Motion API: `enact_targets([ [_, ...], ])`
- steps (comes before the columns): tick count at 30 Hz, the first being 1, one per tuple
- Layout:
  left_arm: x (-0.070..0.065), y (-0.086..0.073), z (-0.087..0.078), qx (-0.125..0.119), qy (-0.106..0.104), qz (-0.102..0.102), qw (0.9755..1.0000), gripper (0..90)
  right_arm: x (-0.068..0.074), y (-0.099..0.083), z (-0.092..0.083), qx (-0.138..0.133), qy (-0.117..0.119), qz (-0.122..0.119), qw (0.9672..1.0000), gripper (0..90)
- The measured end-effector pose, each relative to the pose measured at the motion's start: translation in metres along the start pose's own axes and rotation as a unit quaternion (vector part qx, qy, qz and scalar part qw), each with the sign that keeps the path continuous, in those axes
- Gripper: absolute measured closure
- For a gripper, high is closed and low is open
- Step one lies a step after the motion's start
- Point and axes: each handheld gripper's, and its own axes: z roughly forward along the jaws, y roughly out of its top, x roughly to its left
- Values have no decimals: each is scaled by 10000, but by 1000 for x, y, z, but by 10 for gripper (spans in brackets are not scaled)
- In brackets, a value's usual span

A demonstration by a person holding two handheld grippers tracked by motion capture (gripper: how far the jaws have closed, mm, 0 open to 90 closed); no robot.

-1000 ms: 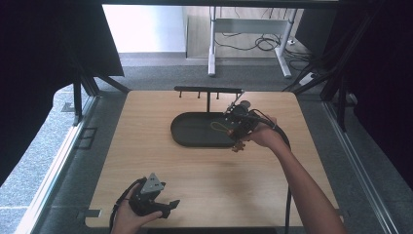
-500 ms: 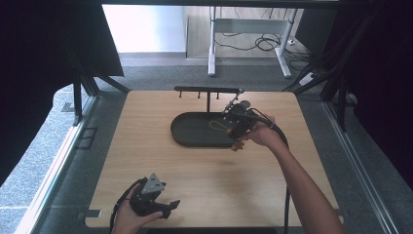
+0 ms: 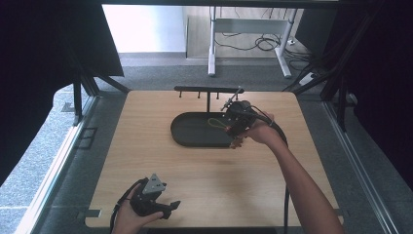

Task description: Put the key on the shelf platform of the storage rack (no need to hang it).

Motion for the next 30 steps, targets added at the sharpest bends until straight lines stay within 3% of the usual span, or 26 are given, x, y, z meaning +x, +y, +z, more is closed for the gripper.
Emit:
enact_targets([
  [18, 0, 0, 0, 20, 2, 9, 10000, 232, 0, 3, -1, -3, -8, 20, 10000, 666],
  [30, 0, 0, 0, 9, -8, 6, 10000, 231, -8, 7, 2, -22, -4, -5, 10000, 666],
])
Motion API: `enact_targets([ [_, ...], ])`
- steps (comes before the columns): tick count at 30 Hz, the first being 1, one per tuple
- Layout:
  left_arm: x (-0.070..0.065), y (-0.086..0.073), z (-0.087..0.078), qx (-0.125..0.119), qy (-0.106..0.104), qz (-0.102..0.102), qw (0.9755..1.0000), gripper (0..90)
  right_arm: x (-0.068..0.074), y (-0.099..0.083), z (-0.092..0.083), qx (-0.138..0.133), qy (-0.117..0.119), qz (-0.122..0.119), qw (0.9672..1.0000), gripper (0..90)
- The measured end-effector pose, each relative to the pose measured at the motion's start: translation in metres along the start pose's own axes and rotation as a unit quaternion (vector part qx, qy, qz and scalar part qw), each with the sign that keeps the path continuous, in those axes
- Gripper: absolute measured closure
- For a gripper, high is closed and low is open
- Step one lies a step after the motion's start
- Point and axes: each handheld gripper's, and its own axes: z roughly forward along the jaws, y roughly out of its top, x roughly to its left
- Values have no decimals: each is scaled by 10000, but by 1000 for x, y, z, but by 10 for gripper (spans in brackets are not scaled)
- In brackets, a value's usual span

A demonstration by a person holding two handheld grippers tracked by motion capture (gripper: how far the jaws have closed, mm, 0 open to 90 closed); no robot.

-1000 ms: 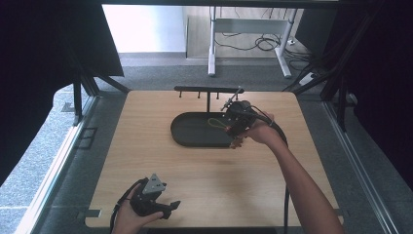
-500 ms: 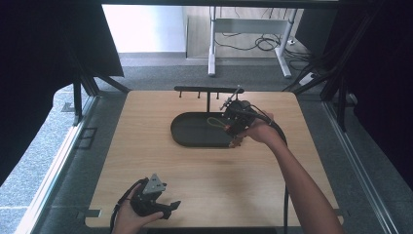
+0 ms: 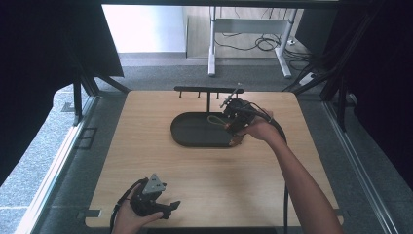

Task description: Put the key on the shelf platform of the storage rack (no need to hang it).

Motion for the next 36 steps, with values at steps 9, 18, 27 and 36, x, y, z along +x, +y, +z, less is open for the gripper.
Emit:
enact_targets([
  [9, 4, -2, 0, 7, 8, -37, 10000, 232, -7, 11, 11, 39, -6, 50, 10000, 666],
  [18, 8, -4, -1, 10, 28, -95, 9999, 232, -16, 23, 28, 74, -3, 48, 10000, 666],
  [27, 10, -6, -1, -20, 29, -169, 9999, 232, -24, 28, 48, 105, 21, 77, 9999, 665],
  [36, 10, -6, -1, 6, 28, -146, 9999, 232, -23, 24, 69, 92, 32, 87, 9999, 664],
])
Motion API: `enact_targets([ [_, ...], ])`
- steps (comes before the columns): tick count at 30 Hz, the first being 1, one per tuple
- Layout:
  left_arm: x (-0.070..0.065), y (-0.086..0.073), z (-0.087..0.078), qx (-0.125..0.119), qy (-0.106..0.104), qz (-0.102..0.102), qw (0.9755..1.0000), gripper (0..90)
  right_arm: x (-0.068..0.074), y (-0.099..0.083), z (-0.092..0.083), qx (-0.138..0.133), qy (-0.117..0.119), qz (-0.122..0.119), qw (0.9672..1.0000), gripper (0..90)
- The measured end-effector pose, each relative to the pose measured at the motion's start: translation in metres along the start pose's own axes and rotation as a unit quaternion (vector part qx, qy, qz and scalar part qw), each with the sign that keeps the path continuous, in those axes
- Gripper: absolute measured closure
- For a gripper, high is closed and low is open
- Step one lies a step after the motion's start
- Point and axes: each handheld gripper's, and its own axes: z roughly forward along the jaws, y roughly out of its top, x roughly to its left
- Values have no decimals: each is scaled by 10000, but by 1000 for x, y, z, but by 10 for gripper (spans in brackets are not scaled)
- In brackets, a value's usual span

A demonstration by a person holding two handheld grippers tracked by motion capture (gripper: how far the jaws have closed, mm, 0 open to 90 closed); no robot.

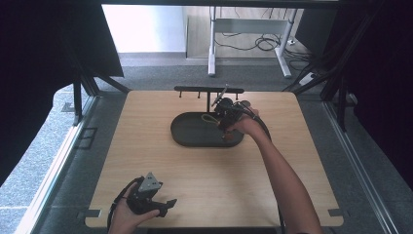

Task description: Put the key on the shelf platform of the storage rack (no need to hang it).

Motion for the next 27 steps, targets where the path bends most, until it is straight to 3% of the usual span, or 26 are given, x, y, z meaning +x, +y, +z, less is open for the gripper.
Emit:
enact_targets([
  [7, -1, 0, 1, 25, -2, 16, 10000, 232, 0, -7, 14, 70, 110, -15, 9999, 662],
  [22, -3, 1, 4, 67, -1, 48, 10000, 232, 0, -18, 32, 213, 88, 80, 9997, 650],
  [27, -4, 1, 4, 74, 7, 54, 10000, 231, 0, -20, 31, 211, 33, 42, 9998, 586],
])
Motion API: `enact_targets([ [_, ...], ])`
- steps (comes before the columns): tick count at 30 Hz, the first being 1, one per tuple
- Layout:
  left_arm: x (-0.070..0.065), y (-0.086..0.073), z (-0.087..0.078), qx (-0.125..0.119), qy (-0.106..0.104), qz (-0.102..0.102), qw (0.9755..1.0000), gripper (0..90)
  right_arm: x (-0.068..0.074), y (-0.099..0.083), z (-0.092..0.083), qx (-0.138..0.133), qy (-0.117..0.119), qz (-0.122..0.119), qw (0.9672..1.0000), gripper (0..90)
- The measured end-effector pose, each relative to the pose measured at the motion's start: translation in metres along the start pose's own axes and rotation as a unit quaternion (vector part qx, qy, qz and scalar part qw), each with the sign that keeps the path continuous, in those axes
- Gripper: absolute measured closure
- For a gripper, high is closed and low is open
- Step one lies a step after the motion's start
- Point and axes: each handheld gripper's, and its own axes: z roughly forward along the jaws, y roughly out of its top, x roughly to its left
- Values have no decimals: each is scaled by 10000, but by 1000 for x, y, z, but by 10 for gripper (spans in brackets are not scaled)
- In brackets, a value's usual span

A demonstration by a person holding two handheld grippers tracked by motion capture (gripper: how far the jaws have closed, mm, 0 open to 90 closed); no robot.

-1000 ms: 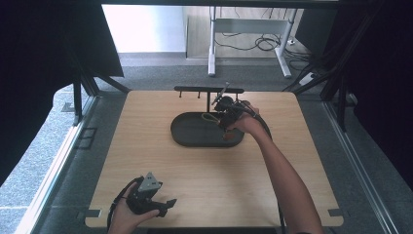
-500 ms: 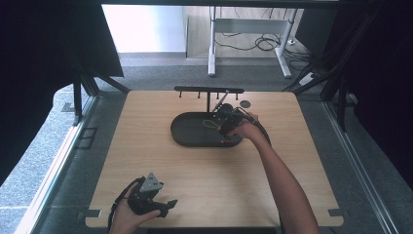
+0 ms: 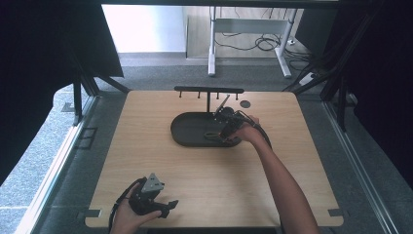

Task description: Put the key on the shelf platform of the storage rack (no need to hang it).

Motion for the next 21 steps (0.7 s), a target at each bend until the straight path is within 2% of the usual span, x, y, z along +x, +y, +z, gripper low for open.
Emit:
enact_targets([
  [7, 0, 0, 0, 4, 6, 3, 10000, 231, 1, -4, -10, -160, -25, 95, 9998, 537],
  [21, -3, 1, 1, 13, 6, 46, 10000, 231, 7, -28, -32, -517, 73, 162, 9985, 524],
])
